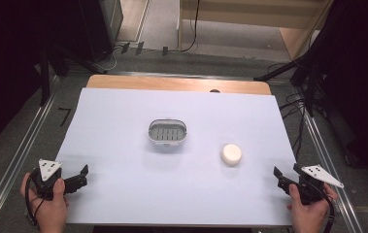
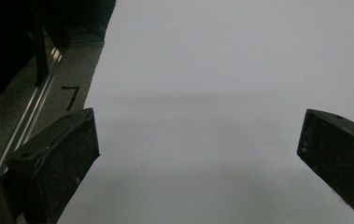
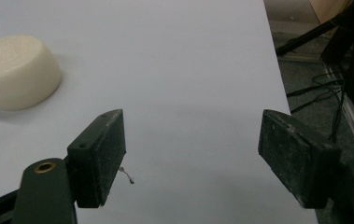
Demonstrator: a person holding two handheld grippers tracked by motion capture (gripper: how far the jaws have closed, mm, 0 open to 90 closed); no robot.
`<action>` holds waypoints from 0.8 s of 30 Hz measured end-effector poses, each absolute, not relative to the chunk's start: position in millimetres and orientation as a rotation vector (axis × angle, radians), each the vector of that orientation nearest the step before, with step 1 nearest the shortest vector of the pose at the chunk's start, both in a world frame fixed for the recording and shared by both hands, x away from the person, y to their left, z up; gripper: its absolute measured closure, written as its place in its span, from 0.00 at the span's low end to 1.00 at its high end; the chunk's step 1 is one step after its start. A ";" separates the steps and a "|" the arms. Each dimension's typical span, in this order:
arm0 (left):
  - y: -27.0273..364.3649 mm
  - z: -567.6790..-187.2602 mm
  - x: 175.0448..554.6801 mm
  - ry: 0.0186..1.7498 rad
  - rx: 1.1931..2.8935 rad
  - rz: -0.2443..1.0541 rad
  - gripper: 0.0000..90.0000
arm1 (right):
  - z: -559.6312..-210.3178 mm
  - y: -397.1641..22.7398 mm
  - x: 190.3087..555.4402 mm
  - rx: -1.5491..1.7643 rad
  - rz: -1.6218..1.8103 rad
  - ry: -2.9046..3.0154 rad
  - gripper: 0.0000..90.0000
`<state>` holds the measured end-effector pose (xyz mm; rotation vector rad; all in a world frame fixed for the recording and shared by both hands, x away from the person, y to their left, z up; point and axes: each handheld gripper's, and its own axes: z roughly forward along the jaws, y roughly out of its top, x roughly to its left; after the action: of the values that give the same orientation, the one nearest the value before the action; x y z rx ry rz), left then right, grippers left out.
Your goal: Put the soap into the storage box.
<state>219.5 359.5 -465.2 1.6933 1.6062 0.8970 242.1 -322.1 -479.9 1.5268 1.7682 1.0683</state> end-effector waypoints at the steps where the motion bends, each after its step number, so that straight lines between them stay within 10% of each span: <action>1: 359.5 -465.2 219.5 1.606 1.693 0.897 0.00 | -477.4 -320.8 242.2 1.513 1.064 1.780 0.28; 24: 359.2 -465.5 219.6 1.600 1.698 0.896 0.00 | -460.9 -283.9 266.0 1.477 0.973 2.124 0.06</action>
<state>219.6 359.2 -465.5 1.6977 1.6001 0.8957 266.0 -283.9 -460.9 1.4773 2.1240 0.9727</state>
